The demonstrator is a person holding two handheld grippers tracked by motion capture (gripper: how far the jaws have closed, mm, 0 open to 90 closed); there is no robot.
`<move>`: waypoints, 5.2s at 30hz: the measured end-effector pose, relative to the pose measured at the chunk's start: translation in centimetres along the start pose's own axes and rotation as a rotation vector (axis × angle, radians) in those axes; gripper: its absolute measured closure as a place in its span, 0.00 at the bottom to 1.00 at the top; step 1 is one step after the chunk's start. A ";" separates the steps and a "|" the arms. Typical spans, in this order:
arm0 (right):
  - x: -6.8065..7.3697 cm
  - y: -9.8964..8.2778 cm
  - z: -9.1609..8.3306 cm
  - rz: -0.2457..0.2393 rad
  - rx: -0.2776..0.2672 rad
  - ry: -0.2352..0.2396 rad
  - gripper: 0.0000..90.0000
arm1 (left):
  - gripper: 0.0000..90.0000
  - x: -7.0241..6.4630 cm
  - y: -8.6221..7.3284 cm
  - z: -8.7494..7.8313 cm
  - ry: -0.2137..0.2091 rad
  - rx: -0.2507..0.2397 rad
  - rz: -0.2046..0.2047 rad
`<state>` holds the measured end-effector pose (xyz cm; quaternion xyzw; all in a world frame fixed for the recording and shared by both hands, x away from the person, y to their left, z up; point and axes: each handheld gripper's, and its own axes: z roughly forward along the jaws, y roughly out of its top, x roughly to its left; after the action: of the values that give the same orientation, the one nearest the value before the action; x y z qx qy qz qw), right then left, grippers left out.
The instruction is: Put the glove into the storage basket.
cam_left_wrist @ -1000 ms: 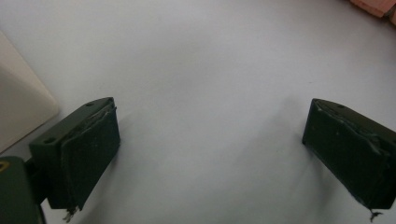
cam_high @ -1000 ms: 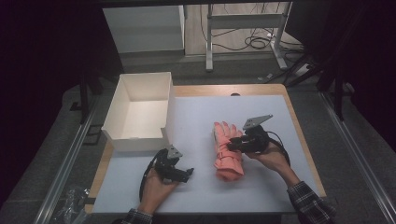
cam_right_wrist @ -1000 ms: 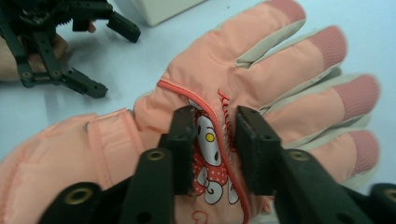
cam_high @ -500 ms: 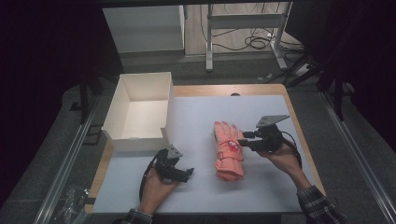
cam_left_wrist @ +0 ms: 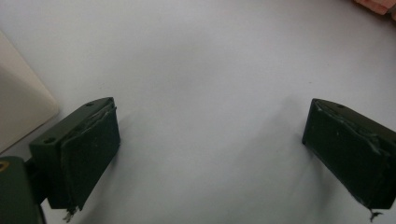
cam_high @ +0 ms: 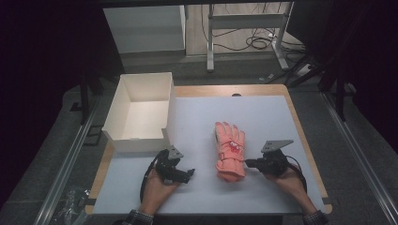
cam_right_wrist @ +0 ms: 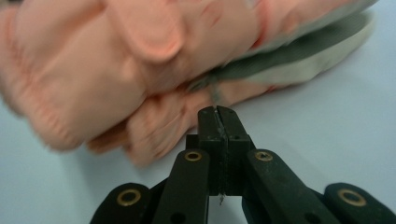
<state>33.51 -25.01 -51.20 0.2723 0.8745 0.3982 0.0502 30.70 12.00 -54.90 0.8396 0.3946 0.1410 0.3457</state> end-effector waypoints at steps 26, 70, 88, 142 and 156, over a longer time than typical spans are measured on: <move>3.4 0.9 3.9 -0.028 -0.011 0.060 0.97 | 0.04 0.0 0.1 0.0 0.002 0.006 -0.003; -2.3 -1.8 -0.2 0.096 -0.055 -0.300 0.34 | 0.00 -0.8 5.4 -4.2 -0.159 -0.009 0.034; -3.0 -2.1 -0.2 0.110 -0.013 -0.364 0.25 | 0.00 -4.3 10.9 0.5 -0.144 0.034 0.088; -3.0 -2.1 -0.2 0.109 -0.013 -0.365 0.25 | 0.44 -4.2 12.2 2.9 -0.138 0.189 0.099; -3.0 -2.1 -0.2 0.106 -0.013 -0.365 0.25 | 0.43 -2.5 14.7 0.9 -0.100 0.165 0.069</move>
<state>35.08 -27.82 -53.02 0.3854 0.8328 0.3497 0.1888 37.83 3.02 -45.30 0.8843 0.3580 0.0775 0.2896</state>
